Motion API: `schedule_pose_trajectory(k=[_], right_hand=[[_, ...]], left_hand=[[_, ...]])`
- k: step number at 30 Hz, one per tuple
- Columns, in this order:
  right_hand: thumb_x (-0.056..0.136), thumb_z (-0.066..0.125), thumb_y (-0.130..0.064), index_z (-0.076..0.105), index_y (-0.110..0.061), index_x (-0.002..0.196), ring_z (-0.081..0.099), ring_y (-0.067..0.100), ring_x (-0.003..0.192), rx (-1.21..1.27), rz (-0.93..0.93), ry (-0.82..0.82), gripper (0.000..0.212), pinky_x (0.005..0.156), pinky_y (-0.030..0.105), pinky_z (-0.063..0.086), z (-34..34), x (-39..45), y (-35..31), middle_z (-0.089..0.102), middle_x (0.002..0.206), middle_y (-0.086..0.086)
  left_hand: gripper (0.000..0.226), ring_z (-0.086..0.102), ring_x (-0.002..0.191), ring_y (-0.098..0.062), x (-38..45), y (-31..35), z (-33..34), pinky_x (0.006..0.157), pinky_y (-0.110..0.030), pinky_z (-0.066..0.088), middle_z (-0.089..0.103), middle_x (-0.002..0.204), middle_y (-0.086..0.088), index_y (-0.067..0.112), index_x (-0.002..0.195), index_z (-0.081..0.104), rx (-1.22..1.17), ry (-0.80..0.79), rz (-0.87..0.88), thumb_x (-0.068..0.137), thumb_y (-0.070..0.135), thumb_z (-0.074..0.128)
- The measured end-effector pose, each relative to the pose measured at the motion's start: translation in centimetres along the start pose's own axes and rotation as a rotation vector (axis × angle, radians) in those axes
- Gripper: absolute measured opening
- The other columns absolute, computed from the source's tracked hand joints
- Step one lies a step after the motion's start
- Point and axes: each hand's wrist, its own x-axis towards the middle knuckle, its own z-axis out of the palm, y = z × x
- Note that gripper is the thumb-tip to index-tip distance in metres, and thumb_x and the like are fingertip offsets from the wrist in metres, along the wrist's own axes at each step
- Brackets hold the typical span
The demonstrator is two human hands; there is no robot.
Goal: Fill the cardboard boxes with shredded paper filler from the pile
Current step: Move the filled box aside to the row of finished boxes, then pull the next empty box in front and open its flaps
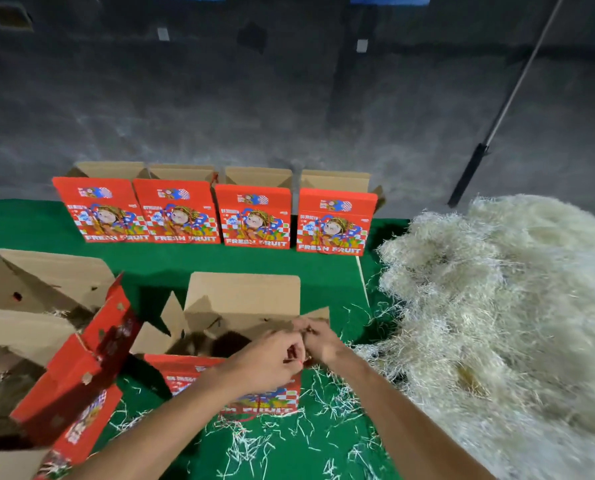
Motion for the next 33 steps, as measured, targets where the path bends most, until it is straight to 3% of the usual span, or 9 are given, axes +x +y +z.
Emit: schedule_pose_trajectory(k=[3, 5, 9, 11, 16, 20, 25, 30, 33], right_hand=[[0.094, 0.049, 0.003, 0.061, -0.016, 0.107, 0.063, 0.024, 0.103, -0.095, -0.098, 0.085, 0.025, 0.079, 0.019, 0.051, -2.1, -1.1, 0.5, 0.064, 0.112, 0.006], [0.096, 0.050, -0.003, 0.058, -0.012, 0.112, 0.061, 0.021, 0.098, -0.199, -0.178, 0.172, 0.020, 0.084, 0.023, 0.051, -2.9, -2.1, 1.0, 0.063, 0.108, 0.004], [0.090, 0.068, -0.014, 0.047, -0.022, 0.134, 0.066, 0.015, 0.097, -0.330, -0.194, 0.194, 0.049, 0.093, 0.032, 0.054, -4.7, -3.1, 3.3, 0.063, 0.122, -0.001], [0.087, 0.070, -0.013, 0.041, -0.024, 0.139, 0.068, 0.013, 0.088, -0.374, -0.184, 0.233, 0.061, 0.088, 0.033, 0.057, -6.6, -3.3, 4.2, 0.062, 0.123, -0.002], [0.090, 0.069, -0.025, 0.036, -0.026, 0.141, 0.067, 0.016, 0.092, -0.533, -0.126, 0.425, 0.060, 0.080, 0.037, 0.060, -14.6, -2.2, 6.6, 0.061, 0.124, -0.003], [0.095, 0.060, -0.042, 0.028, -0.025, 0.150, 0.062, 0.020, 0.115, -0.723, -0.036, 0.567, 0.065, 0.086, 0.037, 0.059, -22.2, -0.3, 9.5, 0.043, 0.146, -0.003], [0.095, 0.052, -0.053, 0.005, -0.023, 0.157, 0.012, 0.034, 0.150, -1.023, 0.142, 0.610, 0.082, 0.120, 0.054, 0.022, -29.6, 2.7, 14.3, 0.001, 0.165, 0.008], [0.091, 0.043, -0.069, -0.014, -0.025, 0.155, -0.008, 0.045, 0.148, -1.135, 0.303, 0.660, 0.097, 0.117, 0.063, 0.001, -35.4, 4.5, 18.1, -0.022, 0.159, 0.017], [0.086, 0.047, -0.073, -0.012, -0.025, 0.155, -0.004, 0.049, 0.147, -1.162, 0.398, 0.649, 0.103, 0.114, 0.069, 0.003, -37.3, 6.1, 20.0, -0.019, 0.161, 0.018]], left_hand=[[0.021, 0.057, 0.064, 0.004, 1.4, 0.6, 0.3, 0.050, -0.016, 0.037, 0.059, 0.084, 0.016, 0.039, 0.086, 0.048, 0.098, 0.063, -0.053, 0.090, 0.058, 0.054], [0.029, 0.060, 0.069, 0.001, 3.1, 1.4, 0.6, 0.052, -0.020, 0.045, 0.060, 0.089, 0.012, 0.035, 0.091, 0.045, 0.093, 0.082, -0.103, 0.093, 0.064, 0.046], [0.018, 0.065, 0.086, -0.009, 7.3, 3.6, 2.5, 0.072, -0.030, 0.056, 0.063, 0.095, 0.009, 0.031, 0.095, 0.046, 0.055, 0.166, -0.145, 0.097, 0.047, 0.053], [0.012, 0.064, 0.088, -0.005, 9.4, 5.1, 3.4, 0.064, -0.020, 0.049, 0.062, 0.096, 0.013, 0.033, 0.097, 0.048, 0.036, 0.240, -0.096, 0.097, 0.041, 0.056], [0.015, 0.061, 0.091, -0.001, 15.0, 9.5, 5.5, 0.060, -0.013, 0.039, 0.056, 0.105, 0.020, 0.036, 0.107, 0.050, -0.019, 0.232, 0.016, 0.096, 0.044, 0.057], [0.027, 0.055, 0.105, -0.001, 19.7, 11.9, 7.6, 0.084, -0.018, 0.040, 0.051, 0.116, 0.020, 0.034, 0.116, 0.048, -0.139, 0.179, 0.035, 0.094, 0.045, 0.059], [0.032, 0.053, 0.111, -0.004, 24.6, 13.0, 9.6, 0.095, -0.029, 0.045, 0.052, 0.126, 0.014, 0.033, 0.123, 0.045, -0.153, 0.087, 0.016, 0.096, 0.046, 0.056], [0.031, 0.053, 0.114, -0.005, 27.4, 12.6, 11.1, 0.101, -0.036, 0.048, 0.051, 0.130, 0.015, 0.033, 0.124, 0.047, -0.166, 0.053, -0.051, 0.097, 0.043, 0.057], [0.029, 0.054, 0.115, -0.005, 28.2, 11.6, 12.0, 0.102, -0.036, 0.047, 0.051, 0.130, 0.014, 0.031, 0.123, 0.048, -0.149, 0.037, -0.090, 0.097, 0.041, 0.057]])
